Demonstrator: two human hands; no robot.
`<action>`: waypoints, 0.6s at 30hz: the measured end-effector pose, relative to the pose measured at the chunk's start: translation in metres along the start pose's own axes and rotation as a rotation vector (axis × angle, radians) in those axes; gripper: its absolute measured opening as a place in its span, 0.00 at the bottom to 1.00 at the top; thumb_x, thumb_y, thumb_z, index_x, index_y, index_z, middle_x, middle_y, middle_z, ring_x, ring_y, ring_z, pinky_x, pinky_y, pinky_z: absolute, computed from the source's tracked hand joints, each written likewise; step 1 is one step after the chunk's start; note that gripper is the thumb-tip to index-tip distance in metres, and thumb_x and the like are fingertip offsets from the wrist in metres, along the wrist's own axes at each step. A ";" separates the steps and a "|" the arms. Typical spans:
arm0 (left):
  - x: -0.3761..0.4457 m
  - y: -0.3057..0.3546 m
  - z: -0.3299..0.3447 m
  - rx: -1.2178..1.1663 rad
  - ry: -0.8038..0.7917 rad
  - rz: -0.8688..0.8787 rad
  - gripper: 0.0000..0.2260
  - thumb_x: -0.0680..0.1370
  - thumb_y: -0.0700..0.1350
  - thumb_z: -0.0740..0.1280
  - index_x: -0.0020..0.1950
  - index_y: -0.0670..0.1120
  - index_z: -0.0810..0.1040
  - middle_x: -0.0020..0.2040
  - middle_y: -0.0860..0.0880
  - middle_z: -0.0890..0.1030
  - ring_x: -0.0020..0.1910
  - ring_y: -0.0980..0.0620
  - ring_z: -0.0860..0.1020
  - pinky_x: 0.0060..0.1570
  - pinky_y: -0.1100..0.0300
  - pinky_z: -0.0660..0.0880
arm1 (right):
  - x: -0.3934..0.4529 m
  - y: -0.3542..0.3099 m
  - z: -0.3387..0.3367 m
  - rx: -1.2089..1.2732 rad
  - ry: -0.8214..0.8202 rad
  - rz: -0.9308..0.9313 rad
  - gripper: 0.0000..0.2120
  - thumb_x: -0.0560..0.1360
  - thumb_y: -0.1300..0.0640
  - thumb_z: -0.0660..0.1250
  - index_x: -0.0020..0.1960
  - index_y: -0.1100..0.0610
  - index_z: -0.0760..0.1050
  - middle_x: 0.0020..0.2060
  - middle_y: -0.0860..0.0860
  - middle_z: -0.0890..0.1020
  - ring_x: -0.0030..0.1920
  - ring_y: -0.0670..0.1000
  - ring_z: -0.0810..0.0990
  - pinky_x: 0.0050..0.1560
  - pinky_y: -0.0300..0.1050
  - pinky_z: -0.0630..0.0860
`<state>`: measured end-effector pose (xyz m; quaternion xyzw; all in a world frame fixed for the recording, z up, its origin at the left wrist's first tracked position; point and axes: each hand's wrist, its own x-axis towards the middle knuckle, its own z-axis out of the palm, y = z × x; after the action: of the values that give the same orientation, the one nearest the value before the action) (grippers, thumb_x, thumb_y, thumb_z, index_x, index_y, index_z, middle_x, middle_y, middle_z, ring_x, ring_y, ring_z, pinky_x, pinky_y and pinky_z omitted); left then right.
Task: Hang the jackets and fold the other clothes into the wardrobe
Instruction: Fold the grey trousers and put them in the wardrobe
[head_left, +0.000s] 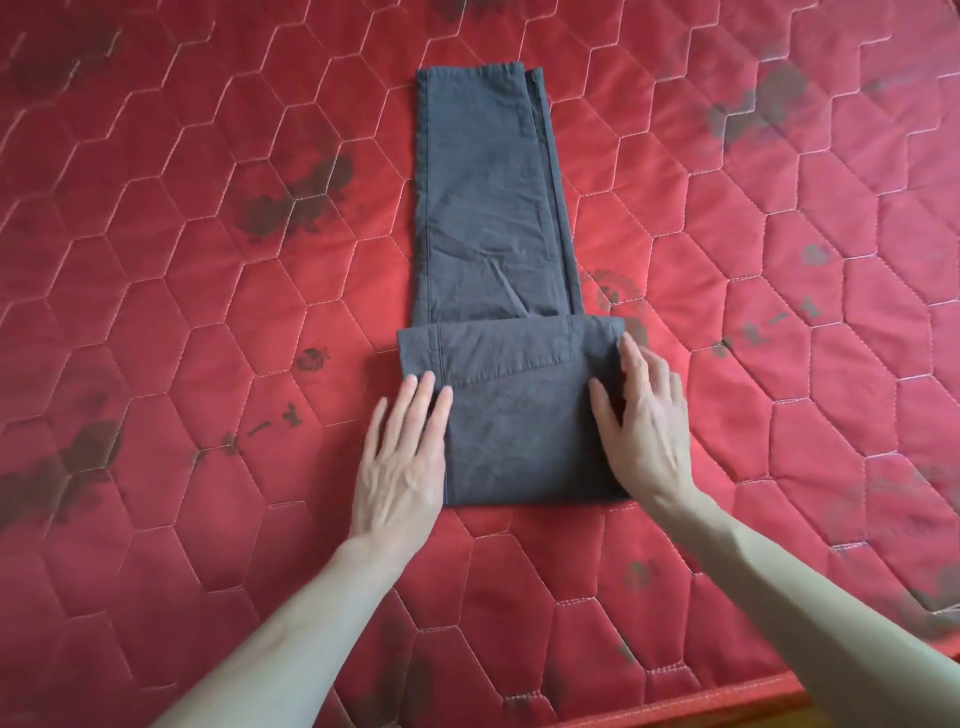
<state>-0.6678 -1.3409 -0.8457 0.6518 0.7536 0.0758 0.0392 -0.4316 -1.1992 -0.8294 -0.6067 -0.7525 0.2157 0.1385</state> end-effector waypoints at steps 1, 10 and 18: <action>-0.002 -0.003 0.000 0.013 -0.044 0.074 0.27 0.85 0.46 0.57 0.84 0.43 0.57 0.85 0.45 0.54 0.84 0.46 0.52 0.80 0.42 0.57 | -0.005 0.005 -0.001 -0.104 0.032 -0.093 0.27 0.84 0.52 0.64 0.80 0.58 0.65 0.76 0.57 0.71 0.75 0.60 0.69 0.74 0.59 0.68; -0.006 -0.012 -0.008 0.070 -0.281 0.317 0.44 0.77 0.63 0.63 0.84 0.39 0.54 0.85 0.38 0.49 0.84 0.39 0.49 0.80 0.41 0.59 | -0.033 0.037 0.011 -0.286 -0.251 -0.558 0.46 0.80 0.29 0.57 0.85 0.59 0.50 0.84 0.60 0.49 0.85 0.59 0.47 0.83 0.60 0.54; -0.004 0.032 -0.019 0.176 -0.397 0.155 0.40 0.76 0.48 0.64 0.84 0.37 0.52 0.82 0.29 0.46 0.82 0.29 0.48 0.78 0.36 0.58 | -0.027 0.046 0.003 -0.340 -0.283 -0.697 0.51 0.74 0.29 0.65 0.85 0.57 0.52 0.84 0.61 0.51 0.84 0.62 0.48 0.82 0.62 0.55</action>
<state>-0.6389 -1.3421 -0.8215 0.7107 0.6825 -0.1173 0.1239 -0.3873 -1.2182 -0.8535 -0.2940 -0.9495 0.1098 -0.0036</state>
